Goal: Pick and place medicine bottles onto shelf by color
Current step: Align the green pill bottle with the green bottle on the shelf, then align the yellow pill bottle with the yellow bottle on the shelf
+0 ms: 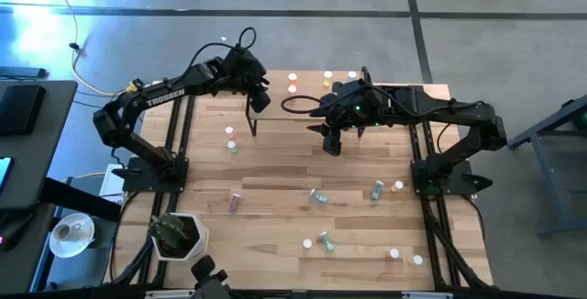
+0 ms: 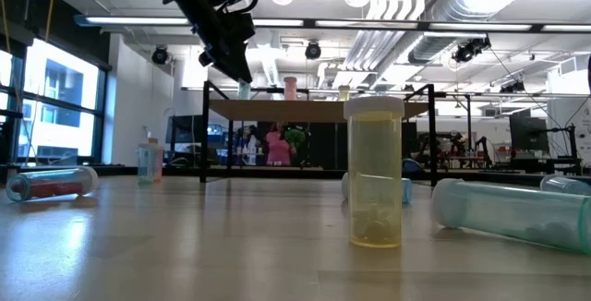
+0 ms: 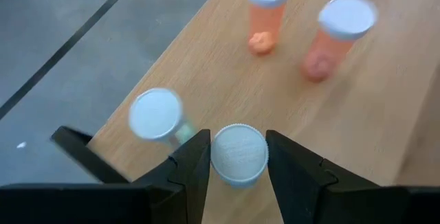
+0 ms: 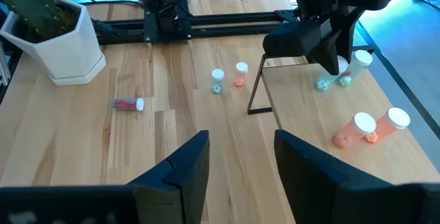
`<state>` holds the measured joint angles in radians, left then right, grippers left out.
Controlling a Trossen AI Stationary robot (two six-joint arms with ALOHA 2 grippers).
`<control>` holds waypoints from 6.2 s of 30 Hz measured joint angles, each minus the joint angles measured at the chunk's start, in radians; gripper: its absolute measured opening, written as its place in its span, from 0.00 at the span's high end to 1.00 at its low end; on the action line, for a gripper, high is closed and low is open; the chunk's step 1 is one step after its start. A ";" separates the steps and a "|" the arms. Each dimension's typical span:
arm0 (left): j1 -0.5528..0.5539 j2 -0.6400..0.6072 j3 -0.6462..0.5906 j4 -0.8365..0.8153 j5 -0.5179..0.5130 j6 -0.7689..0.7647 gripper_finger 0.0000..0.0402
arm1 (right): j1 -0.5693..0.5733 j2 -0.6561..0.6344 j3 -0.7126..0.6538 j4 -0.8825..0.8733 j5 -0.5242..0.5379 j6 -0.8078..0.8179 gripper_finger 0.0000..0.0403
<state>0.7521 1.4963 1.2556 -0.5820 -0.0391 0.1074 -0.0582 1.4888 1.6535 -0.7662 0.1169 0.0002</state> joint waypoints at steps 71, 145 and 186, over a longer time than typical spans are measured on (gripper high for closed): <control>-0.457 -0.436 -0.480 0.380 0.010 -0.143 0.59 | 0.231 -0.008 -0.587 0.302 -0.150 0.160 0.61; -0.609 -0.432 -0.492 0.422 0.002 -0.239 0.59 | 0.550 0.359 -0.629 0.925 -0.111 0.175 0.49; -0.609 -0.432 -0.492 0.422 0.002 -0.236 0.59 | 0.546 0.404 -0.629 0.959 -0.155 0.175 0.75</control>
<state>0.1432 1.0645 0.7631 -0.1600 -0.0376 -0.1287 0.4879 1.8923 1.0245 0.1932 -0.0383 0.1749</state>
